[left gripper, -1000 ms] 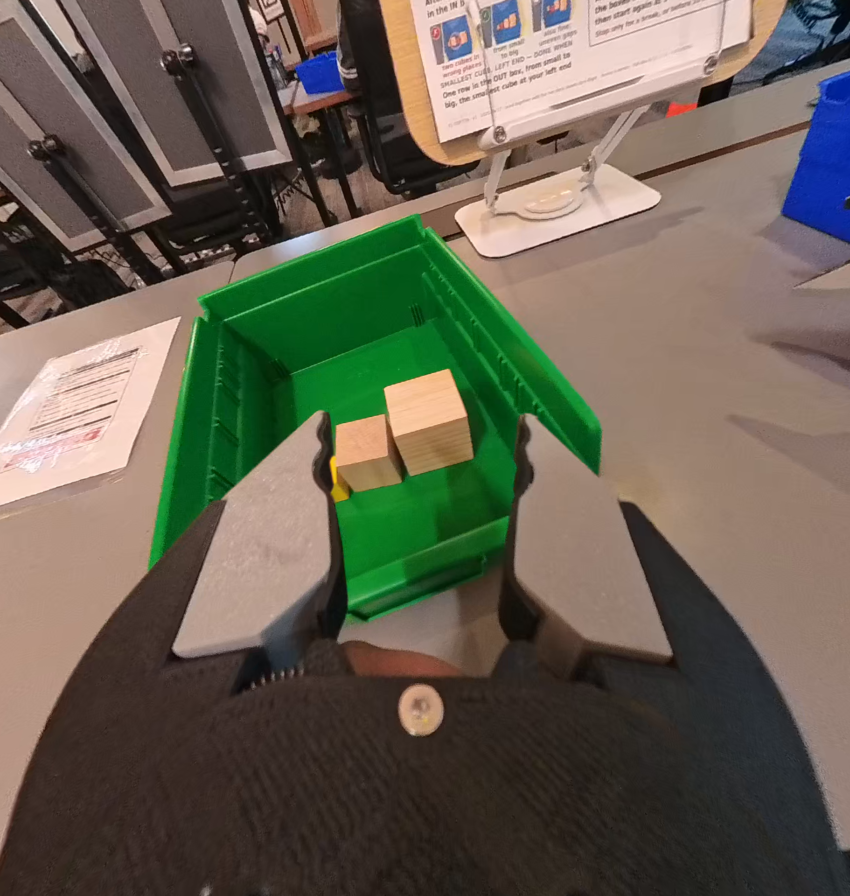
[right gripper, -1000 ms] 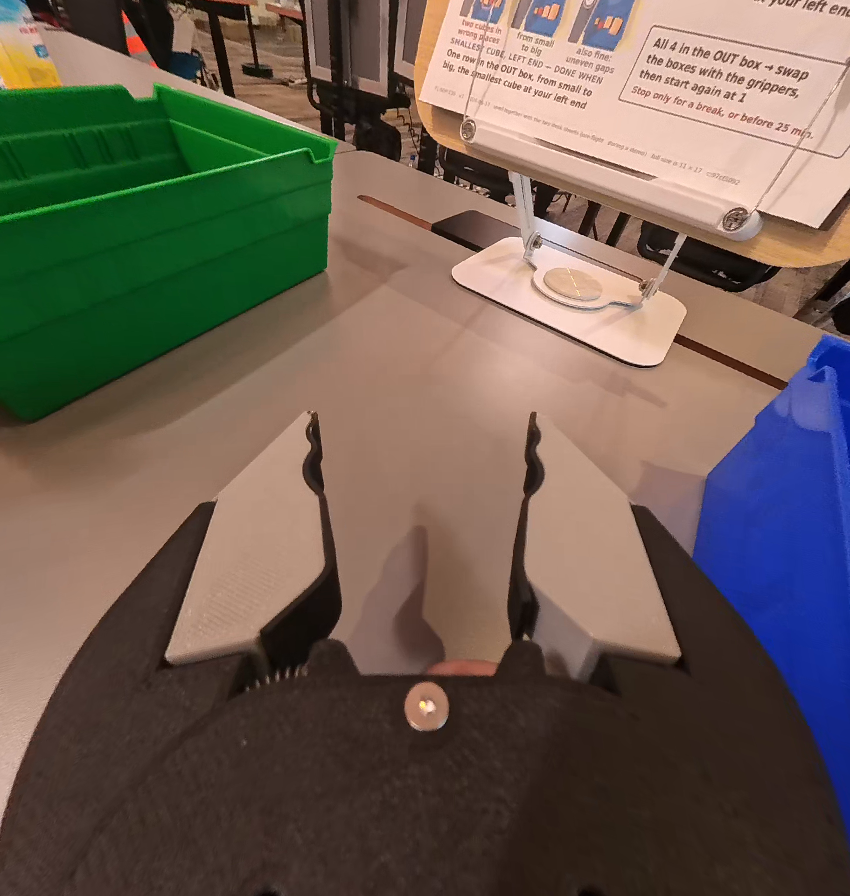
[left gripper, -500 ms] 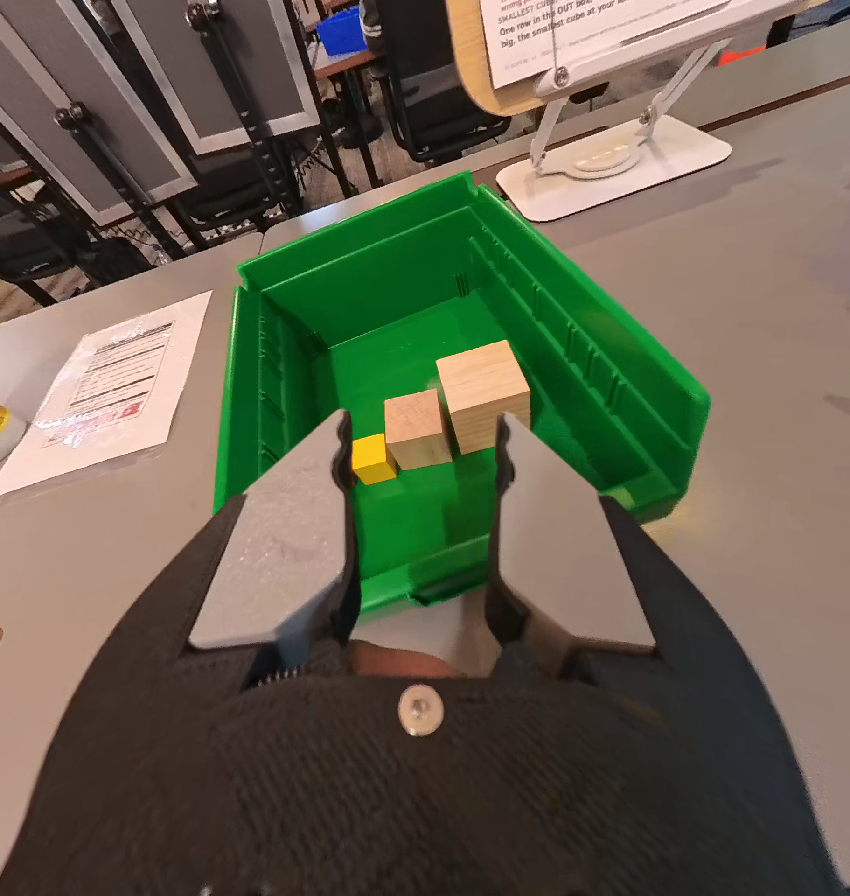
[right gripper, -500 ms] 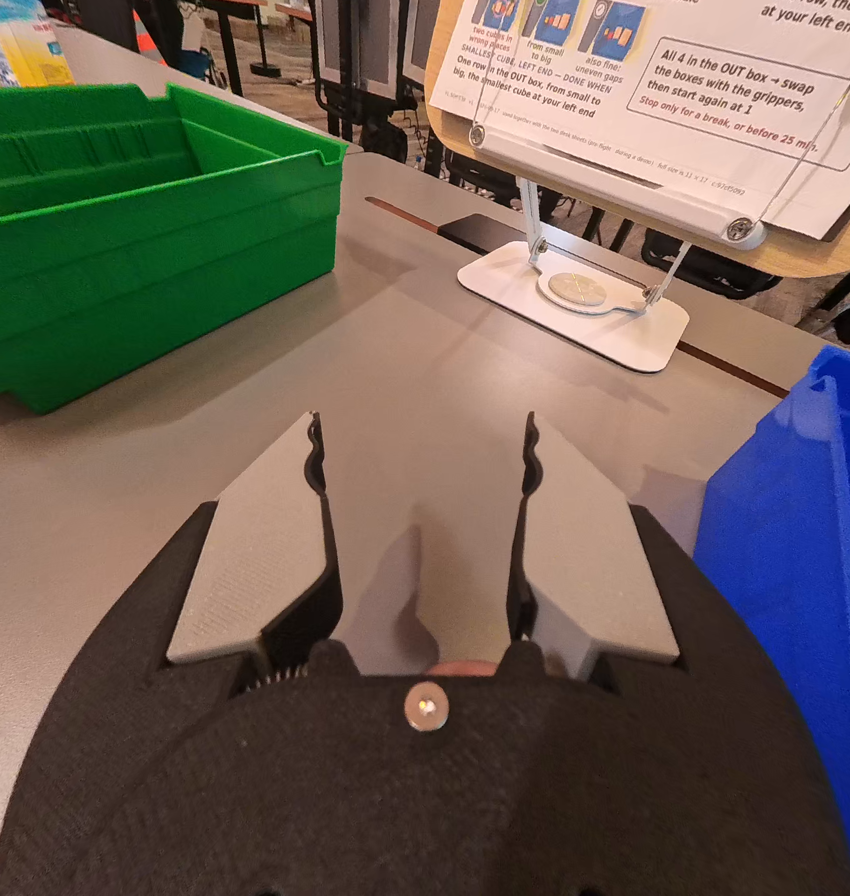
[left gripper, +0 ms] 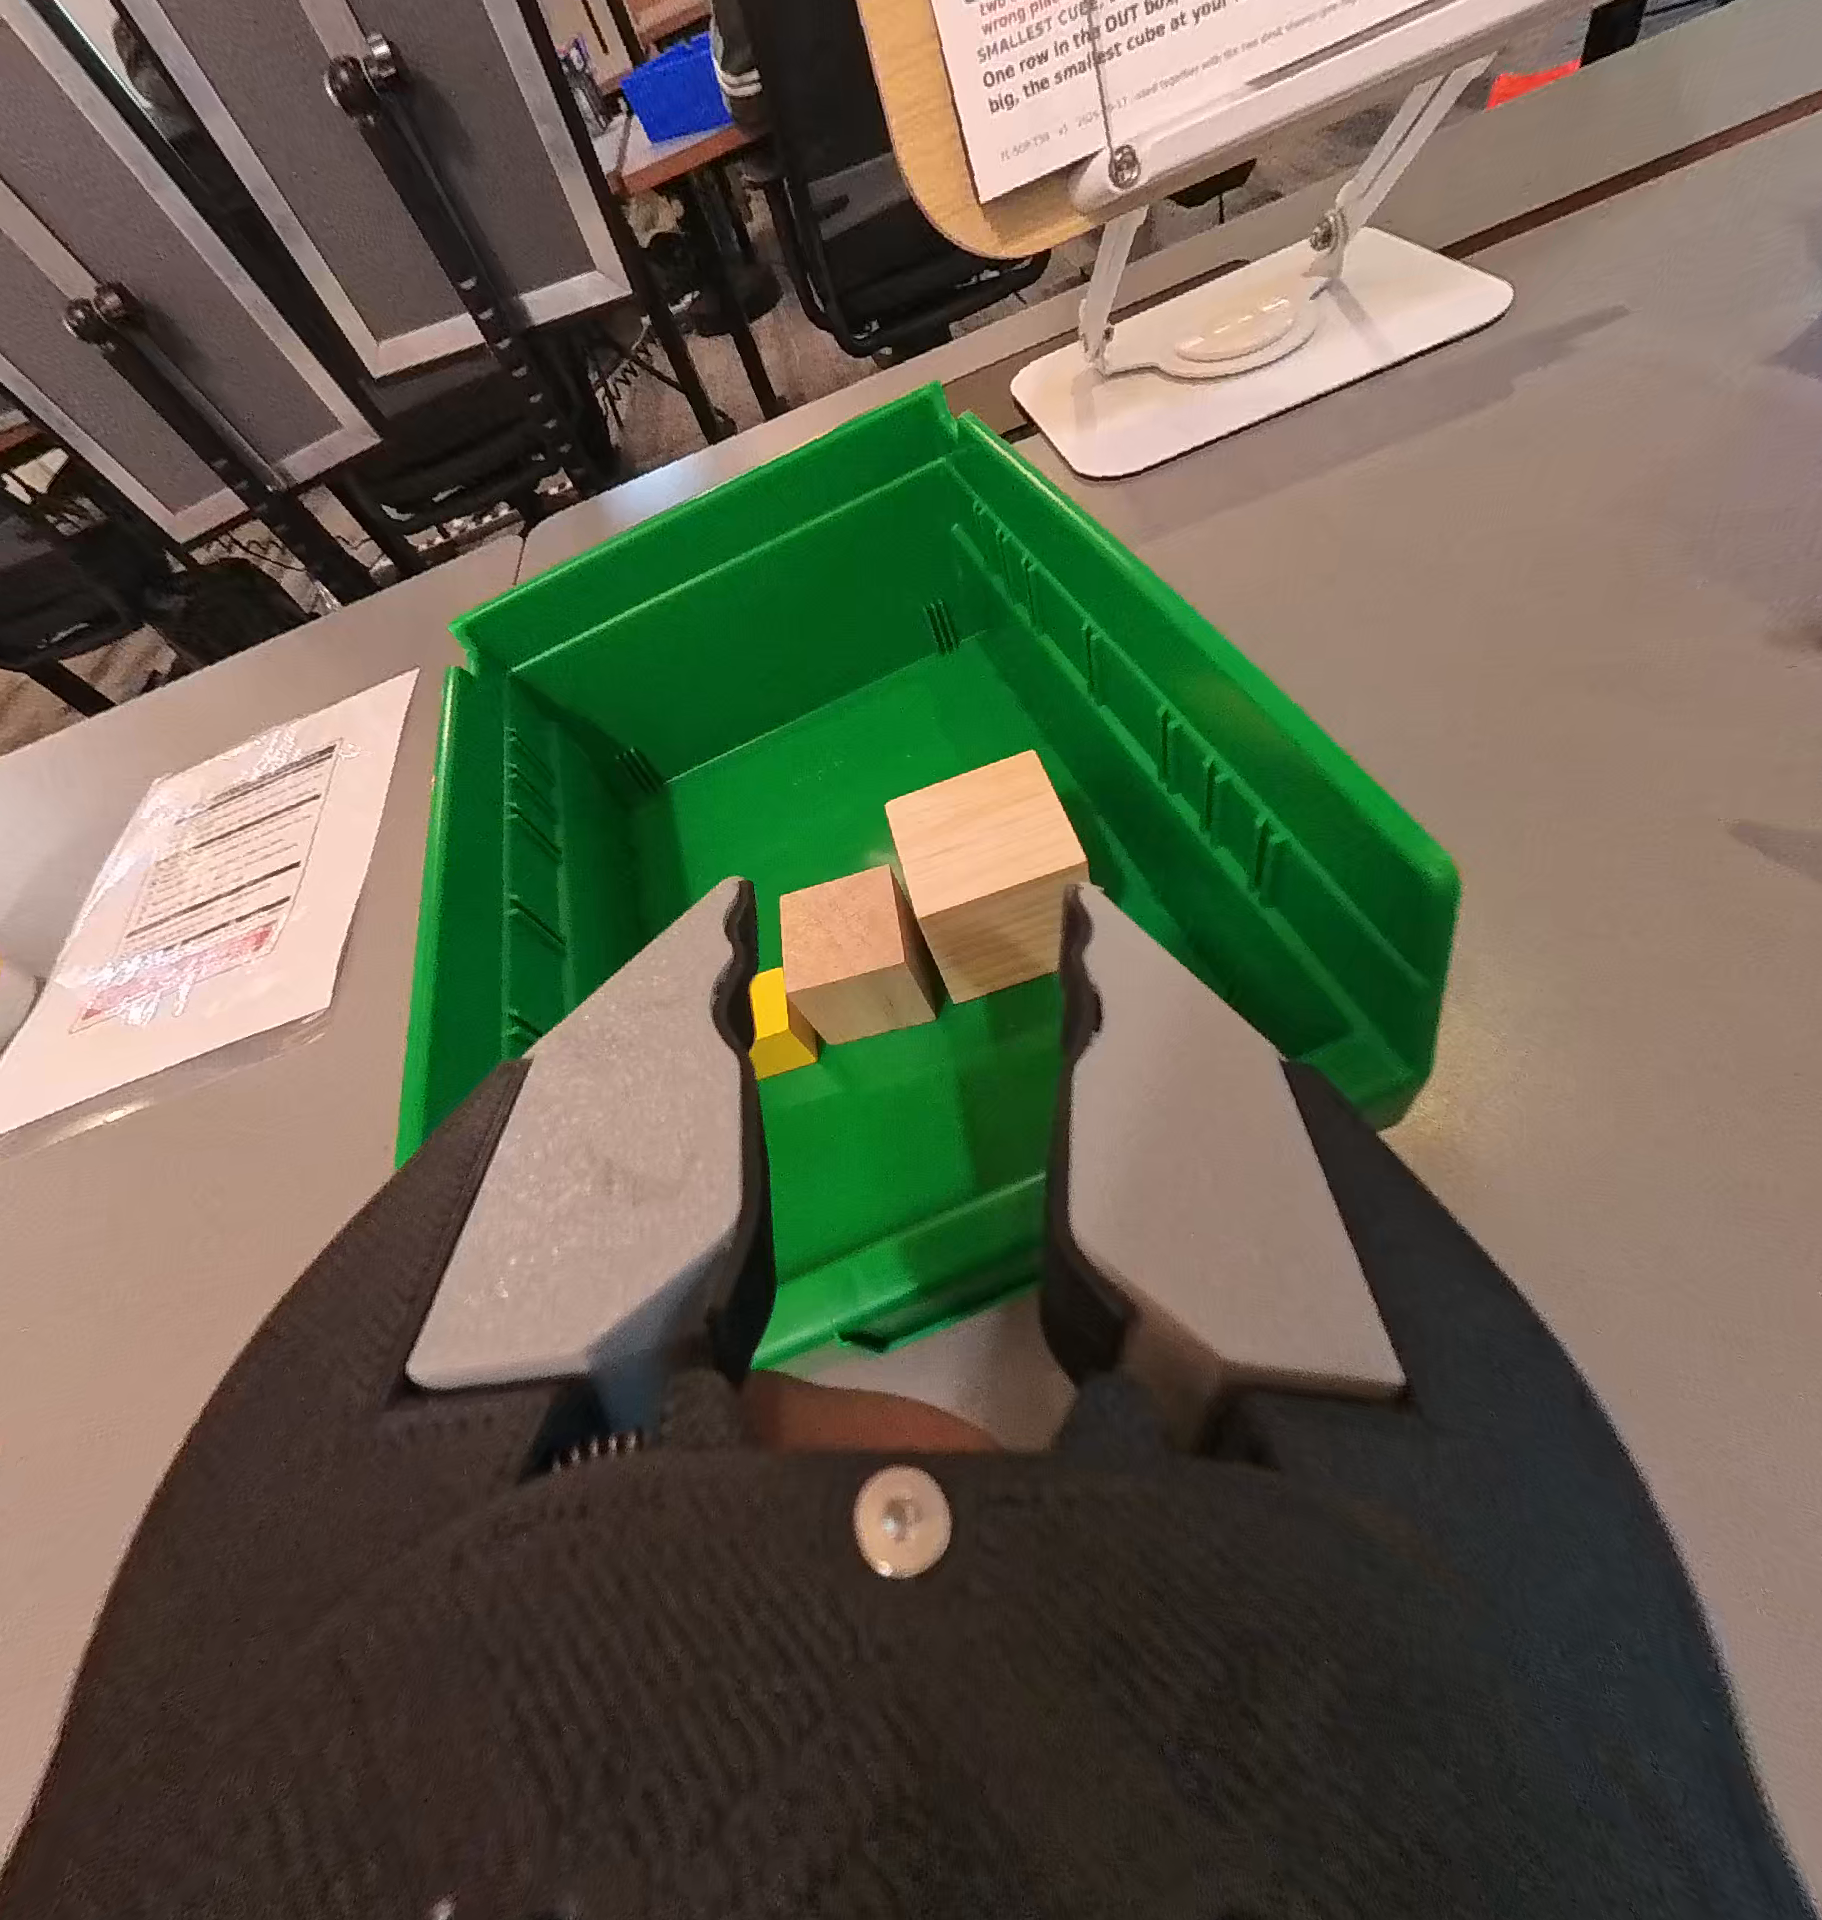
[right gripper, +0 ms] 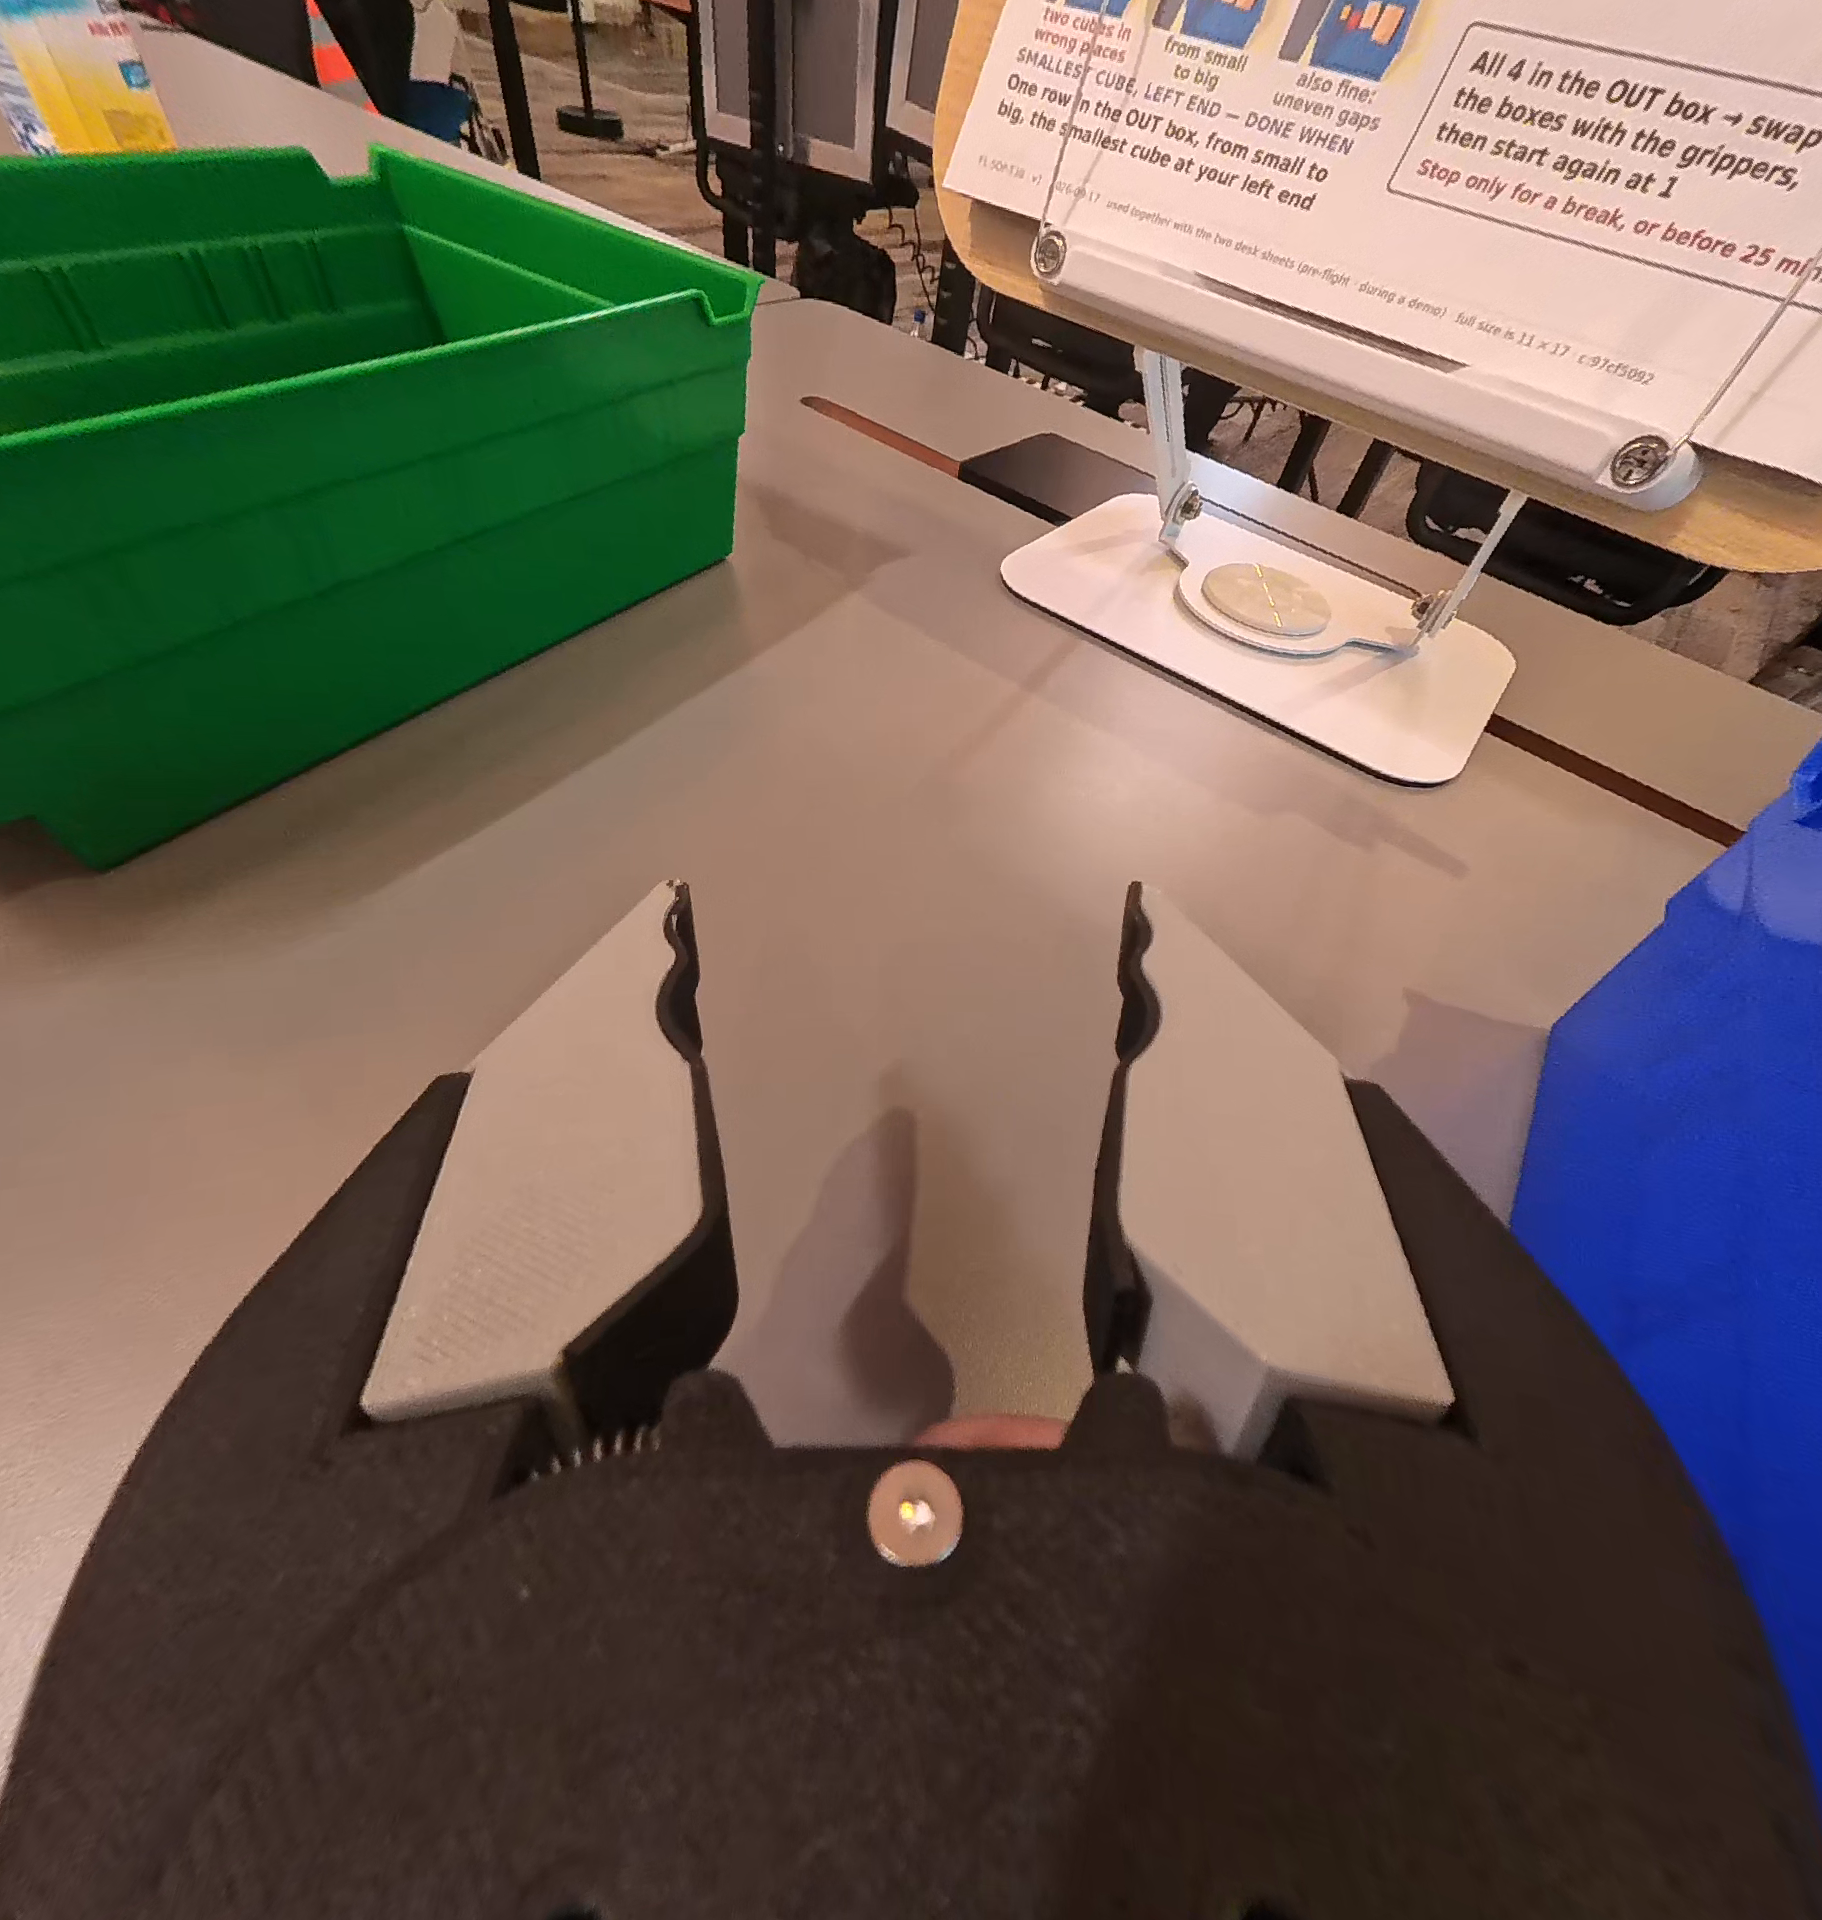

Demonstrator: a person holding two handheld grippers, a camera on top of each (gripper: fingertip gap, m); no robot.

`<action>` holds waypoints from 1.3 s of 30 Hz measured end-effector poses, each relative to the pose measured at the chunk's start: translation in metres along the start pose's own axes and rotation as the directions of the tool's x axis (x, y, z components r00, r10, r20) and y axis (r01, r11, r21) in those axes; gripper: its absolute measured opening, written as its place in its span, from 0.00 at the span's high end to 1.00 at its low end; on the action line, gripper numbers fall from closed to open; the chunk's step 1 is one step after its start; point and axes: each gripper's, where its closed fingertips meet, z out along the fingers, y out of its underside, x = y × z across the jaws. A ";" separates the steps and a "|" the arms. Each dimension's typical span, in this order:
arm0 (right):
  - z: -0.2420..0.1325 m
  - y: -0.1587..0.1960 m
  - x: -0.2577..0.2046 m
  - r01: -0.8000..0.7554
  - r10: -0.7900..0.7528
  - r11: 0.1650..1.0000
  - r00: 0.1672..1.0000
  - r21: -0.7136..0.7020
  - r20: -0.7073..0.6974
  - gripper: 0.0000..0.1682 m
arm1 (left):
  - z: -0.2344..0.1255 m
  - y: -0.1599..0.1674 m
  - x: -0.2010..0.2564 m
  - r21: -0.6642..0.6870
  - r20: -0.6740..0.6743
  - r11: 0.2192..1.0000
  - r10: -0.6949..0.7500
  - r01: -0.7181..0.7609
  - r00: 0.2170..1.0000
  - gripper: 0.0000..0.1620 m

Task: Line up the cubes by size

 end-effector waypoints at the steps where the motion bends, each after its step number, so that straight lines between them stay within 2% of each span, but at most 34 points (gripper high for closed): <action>1: 0.000 0.000 0.000 -0.002 0.002 1.000 1.000 0.000 0.001 0.53 | 0.000 0.000 0.000 0.001 0.003 1.000 -0.001 0.001 1.000 0.65; 13: 0.001 -0.001 -0.010 -0.019 0.019 1.000 0.999 0.005 0.048 0.53 | -0.019 0.017 -0.005 -0.040 0.064 0.999 0.027 -0.024 0.998 0.65; 19: 0.001 -0.003 -0.025 -0.055 0.056 0.998 0.991 -0.006 0.121 0.53 | -0.044 0.030 -0.031 -0.049 0.156 0.999 -0.008 0.015 0.988 0.65; 23: -0.004 -0.010 -0.032 -0.016 0.013 1.000 0.992 0.022 0.124 0.53 | -0.048 0.041 -0.047 -0.072 0.195 0.996 -0.030 0.045 0.980 0.65; 27: -0.004 -0.009 -0.043 0.036 -0.038 0.999 0.990 0.019 0.134 0.53 | -0.042 0.053 -0.045 -0.124 0.197 0.992 0.020 0.005 0.980 0.65; 30: -0.002 -0.006 -0.046 0.073 -0.073 0.997 0.990 0.007 0.124 0.53 | -0.037 0.055 -0.044 -0.118 0.200 0.993 0.001 0.023 0.980 0.69; 39: -0.003 -0.003 -0.041 0.062 -0.060 0.998 0.991 -0.012 0.116 0.52 | -0.033 0.035 -0.034 -0.040 0.173 0.996 -0.067 0.075 0.983 0.67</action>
